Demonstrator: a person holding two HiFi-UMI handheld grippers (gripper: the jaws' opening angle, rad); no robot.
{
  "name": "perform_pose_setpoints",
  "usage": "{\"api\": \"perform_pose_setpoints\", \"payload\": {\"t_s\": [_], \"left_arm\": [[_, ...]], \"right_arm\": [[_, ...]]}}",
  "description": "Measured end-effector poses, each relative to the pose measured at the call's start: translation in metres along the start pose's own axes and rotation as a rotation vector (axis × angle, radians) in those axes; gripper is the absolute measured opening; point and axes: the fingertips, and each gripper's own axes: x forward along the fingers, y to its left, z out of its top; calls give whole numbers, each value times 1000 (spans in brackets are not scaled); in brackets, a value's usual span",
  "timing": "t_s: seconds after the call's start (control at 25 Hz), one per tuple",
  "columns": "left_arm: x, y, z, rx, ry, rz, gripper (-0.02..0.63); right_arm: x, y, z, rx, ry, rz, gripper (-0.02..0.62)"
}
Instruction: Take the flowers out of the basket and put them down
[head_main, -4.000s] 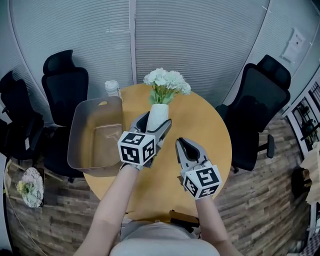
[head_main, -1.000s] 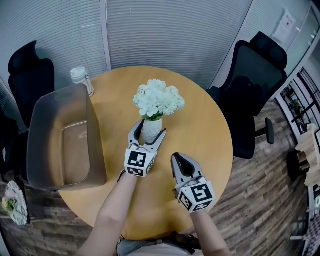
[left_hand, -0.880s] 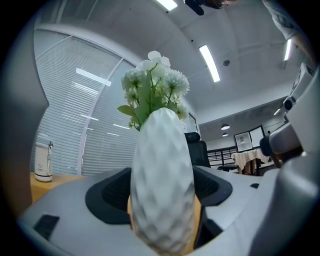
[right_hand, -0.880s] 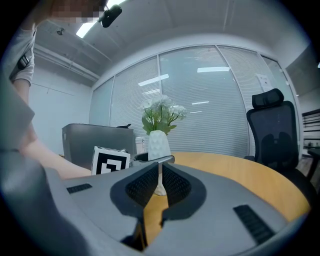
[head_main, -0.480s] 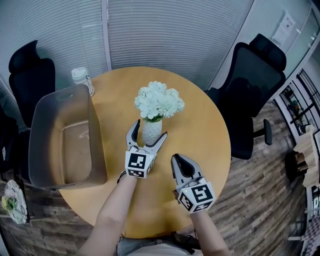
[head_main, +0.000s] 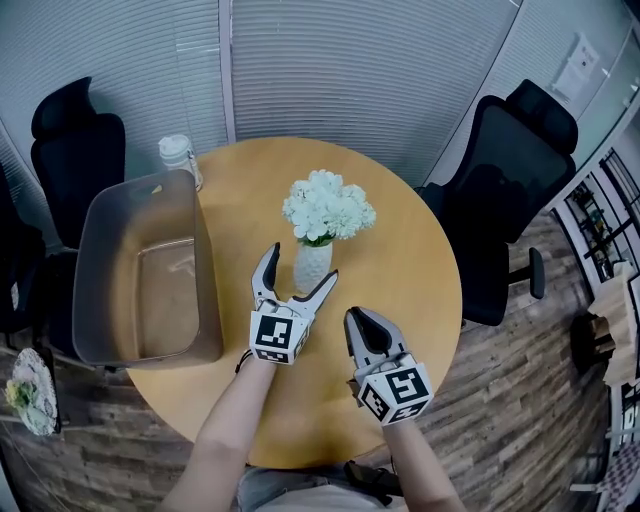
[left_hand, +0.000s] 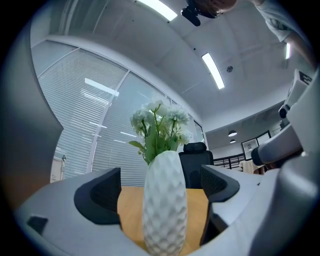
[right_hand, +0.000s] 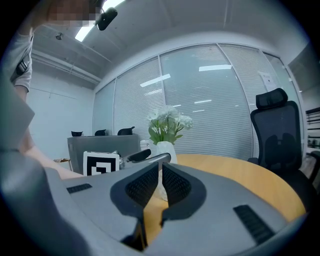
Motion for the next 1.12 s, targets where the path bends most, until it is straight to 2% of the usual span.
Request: {"api": "perform_pose_setpoints", "payload": {"t_s": [0.36, 0.72, 0.96, 1.04, 1.12], "left_arm": [[-19, -4, 31, 26, 25, 5, 479], [-30, -17, 71, 54, 7, -3, 476], [-34, -26, 91, 72, 6, 23, 470], [-37, -33, 97, 85, 1, 37, 451], [-40, -39, 104, 98, -7, 55, 359]], "right_arm": [[-3, 9, 30, -11, 8, 30, 26], [-10, 9, 59, -30, -19, 20, 25], [-21, 4, 70, -18, -35, 34, 25], [-26, 2, 73, -19, -41, 47, 25], [-31, 0, 78, -21, -52, 56, 25]]}}
